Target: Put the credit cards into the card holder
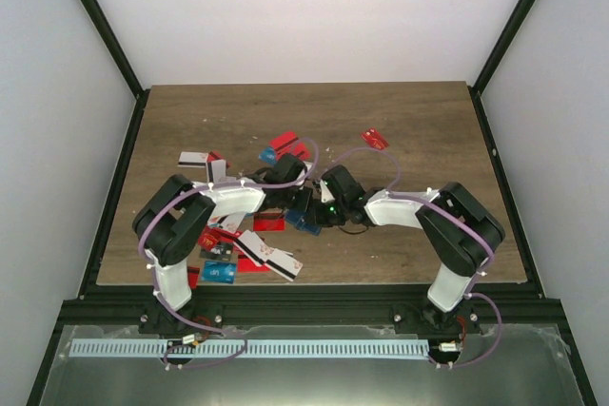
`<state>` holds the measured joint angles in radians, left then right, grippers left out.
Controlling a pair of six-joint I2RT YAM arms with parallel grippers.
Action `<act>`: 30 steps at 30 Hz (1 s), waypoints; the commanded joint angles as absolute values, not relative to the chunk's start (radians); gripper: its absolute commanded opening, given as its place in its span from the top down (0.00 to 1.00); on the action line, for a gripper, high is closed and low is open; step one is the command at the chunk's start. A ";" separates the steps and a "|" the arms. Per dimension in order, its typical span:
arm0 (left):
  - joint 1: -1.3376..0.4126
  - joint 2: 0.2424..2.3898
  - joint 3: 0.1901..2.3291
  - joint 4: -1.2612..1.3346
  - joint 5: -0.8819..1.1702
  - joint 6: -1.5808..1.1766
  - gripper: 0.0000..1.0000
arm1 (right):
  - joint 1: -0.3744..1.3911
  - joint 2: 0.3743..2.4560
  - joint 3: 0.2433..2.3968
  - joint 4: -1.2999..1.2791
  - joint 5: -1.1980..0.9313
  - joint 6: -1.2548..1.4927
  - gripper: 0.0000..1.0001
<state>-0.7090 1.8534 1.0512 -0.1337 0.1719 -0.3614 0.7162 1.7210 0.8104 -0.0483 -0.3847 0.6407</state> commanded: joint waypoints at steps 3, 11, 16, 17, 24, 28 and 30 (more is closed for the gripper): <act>-0.729 1.858 0.932 -0.149 0.183 -0.371 0.92 | 0.732 1.786 0.729 -0.341 -0.237 0.581 0.99; -0.743 1.791 0.788 -0.083 0.214 -0.442 0.92 | 0.732 1.759 0.727 -0.383 -0.212 0.556 0.99; -0.761 1.726 0.692 -0.021 0.255 -0.510 0.92 | 0.732 1.749 0.723 -0.402 -0.213 0.537 0.99; -0.767 1.715 0.679 -0.012 0.262 -0.521 0.92 | 0.732 1.753 0.725 -0.406 -0.212 0.533 0.99; -0.803 1.713 0.614 0.068 0.292 -0.565 0.92 | 0.732 1.819 0.763 -0.467 -0.188 0.489 0.99; -0.813 1.721 0.588 0.124 0.316 -0.585 0.92 | 0.729 1.899 0.807 -0.521 -0.188 0.475 0.99; -0.821 1.719 0.568 0.147 0.320 -0.596 0.92 | 0.729 1.930 0.811 -0.544 -0.170 0.482 0.99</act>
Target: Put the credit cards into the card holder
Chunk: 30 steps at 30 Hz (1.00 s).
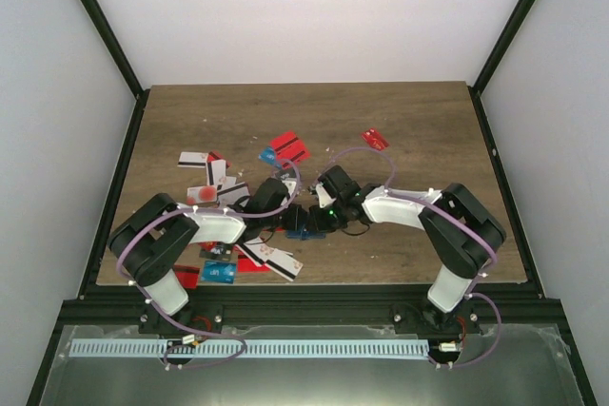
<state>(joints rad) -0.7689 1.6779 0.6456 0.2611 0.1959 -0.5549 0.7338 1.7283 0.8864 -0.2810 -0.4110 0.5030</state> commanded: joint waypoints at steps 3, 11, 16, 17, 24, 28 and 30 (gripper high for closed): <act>-0.824 1.711 0.533 0.176 0.324 -0.607 0.92 | 0.727 1.975 0.821 -0.582 -0.168 0.491 0.99; -0.824 1.690 0.470 0.171 0.297 -0.615 0.92 | 0.726 2.090 0.921 -0.747 -0.069 0.509 0.99; -0.823 1.669 0.476 0.110 0.273 -0.607 0.92 | 0.727 2.177 0.975 -0.791 -0.026 0.498 0.97; -0.824 1.660 0.478 0.098 0.271 -0.606 0.92 | 0.727 2.179 0.986 -0.794 -0.010 0.496 0.94; -0.822 1.598 0.484 -0.004 0.244 -0.573 0.91 | 0.729 2.213 1.048 -0.801 0.068 0.509 0.79; -0.823 1.594 0.494 -0.028 0.236 -0.570 0.91 | 0.733 2.212 1.068 -0.810 0.122 0.515 0.82; -0.823 1.585 0.496 -0.036 0.232 -0.574 0.91 | 0.735 2.201 1.081 -0.822 0.137 0.511 0.83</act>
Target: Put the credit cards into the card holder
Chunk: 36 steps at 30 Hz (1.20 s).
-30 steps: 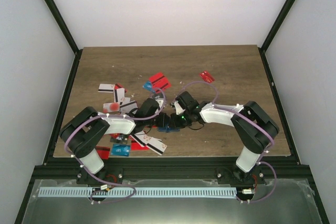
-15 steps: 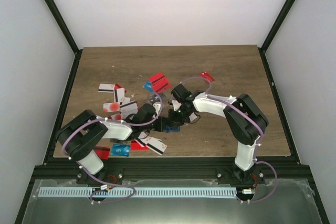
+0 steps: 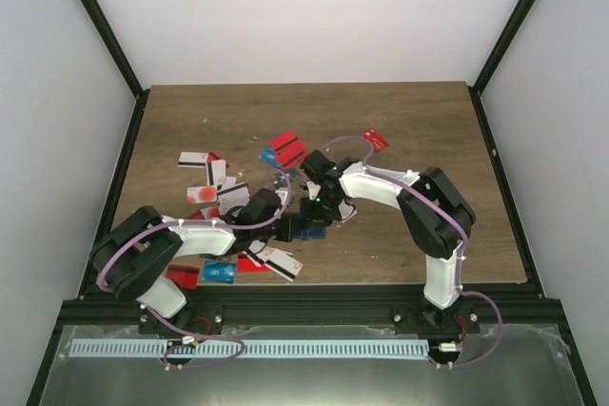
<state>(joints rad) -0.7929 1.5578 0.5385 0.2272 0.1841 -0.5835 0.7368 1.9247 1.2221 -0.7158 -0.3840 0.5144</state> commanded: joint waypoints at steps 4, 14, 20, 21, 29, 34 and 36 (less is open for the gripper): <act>-0.824 1.561 0.511 -0.058 0.221 -0.585 0.91 | 0.735 2.093 1.098 -0.778 0.047 0.476 0.78; -0.822 1.532 0.575 -0.137 0.154 -0.579 0.91 | 0.735 1.915 1.164 -0.721 -0.126 0.445 0.66; -0.823 1.526 0.612 -0.183 0.123 -0.571 0.91 | 0.734 1.834 1.211 -0.720 -0.111 0.457 0.51; -0.824 1.526 0.619 -0.189 0.120 -0.570 0.91 | 0.733 1.822 1.218 -0.715 -0.118 0.458 0.47; -0.823 1.454 0.738 -0.322 0.032 -0.553 0.89 | 0.721 1.696 1.256 -0.659 -0.021 0.482 0.18; -0.819 1.328 0.857 -0.442 -0.093 -0.514 0.75 | 0.711 1.482 1.200 -0.506 0.111 0.447 0.00; -0.815 1.279 0.895 -0.473 -0.165 -0.503 0.52 | 0.705 1.391 1.157 -0.432 0.185 0.417 0.00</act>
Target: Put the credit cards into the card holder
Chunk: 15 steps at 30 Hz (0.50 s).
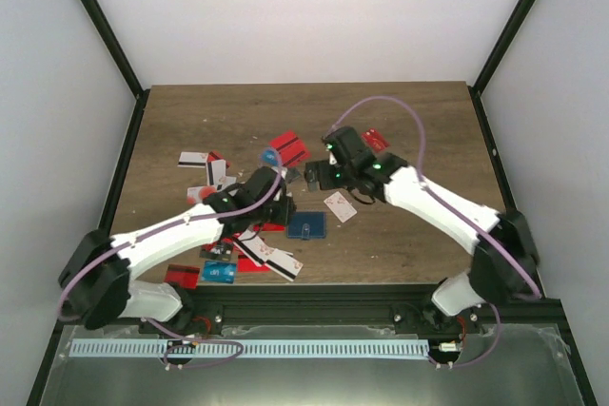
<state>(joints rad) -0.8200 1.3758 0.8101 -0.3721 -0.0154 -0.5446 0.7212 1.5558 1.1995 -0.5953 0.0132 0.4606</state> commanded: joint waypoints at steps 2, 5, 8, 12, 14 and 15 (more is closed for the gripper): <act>-0.808 1.226 0.925 -0.494 -0.247 -0.492 0.30 | 0.701 1.308 1.104 -0.351 0.267 0.366 0.00; -0.795 1.175 0.954 -0.524 -0.431 -0.487 0.15 | 0.698 1.199 0.972 -0.184 0.398 0.241 0.00; -0.782 1.119 0.919 -0.477 -0.618 -0.411 0.02 | 0.698 1.095 0.804 0.017 0.459 0.105 0.00; -0.778 1.002 0.710 -0.210 -0.887 -0.293 0.00 | 0.689 0.963 0.586 0.260 0.582 0.055 0.00; -0.764 0.936 0.576 -0.032 -0.949 -0.210 0.00 | 0.662 0.942 0.532 0.340 0.641 0.048 0.00; -0.753 0.900 0.511 0.056 -0.957 -0.164 0.00 | 0.647 0.960 0.556 0.306 0.656 0.060 0.00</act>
<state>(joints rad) -0.7811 0.9943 0.7139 -0.2676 -0.7162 -0.3504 0.6918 0.9817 0.5697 0.0959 0.4816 0.1204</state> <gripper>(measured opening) 0.999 0.998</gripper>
